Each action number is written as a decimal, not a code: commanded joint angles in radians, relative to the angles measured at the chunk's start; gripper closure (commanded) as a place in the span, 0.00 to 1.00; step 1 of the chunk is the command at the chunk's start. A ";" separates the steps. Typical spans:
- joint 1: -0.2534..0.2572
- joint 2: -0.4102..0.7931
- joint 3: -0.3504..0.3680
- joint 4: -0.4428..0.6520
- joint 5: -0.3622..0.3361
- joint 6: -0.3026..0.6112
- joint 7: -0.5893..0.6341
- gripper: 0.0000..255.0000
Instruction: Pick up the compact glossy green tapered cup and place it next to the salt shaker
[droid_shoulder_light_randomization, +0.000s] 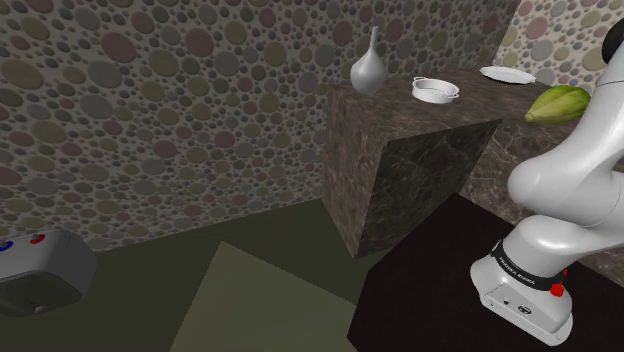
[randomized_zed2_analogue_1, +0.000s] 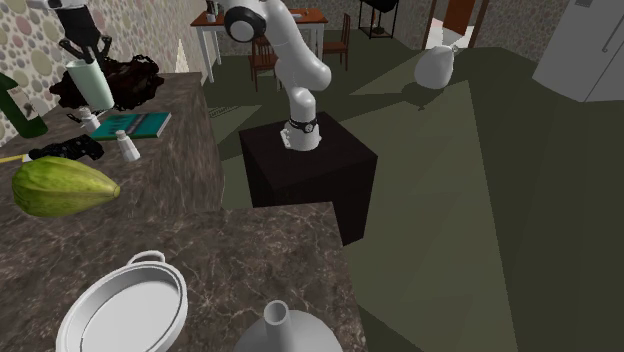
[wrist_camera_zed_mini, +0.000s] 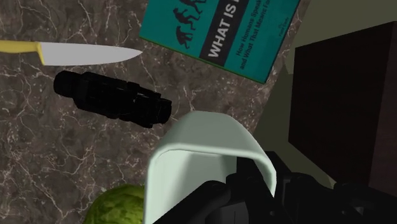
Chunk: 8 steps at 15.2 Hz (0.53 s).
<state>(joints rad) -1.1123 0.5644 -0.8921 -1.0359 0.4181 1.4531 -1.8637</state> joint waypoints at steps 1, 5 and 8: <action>0.028 -0.016 -0.007 -0.057 -0.011 0.039 -0.003 1.00; 0.066 -0.034 -0.014 -0.148 -0.024 0.107 -0.007 1.00; 0.089 -0.043 -0.018 -0.208 -0.030 0.154 -0.010 1.00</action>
<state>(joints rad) -1.0345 0.5278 -0.9074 -1.2174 0.3923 1.5875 -1.8728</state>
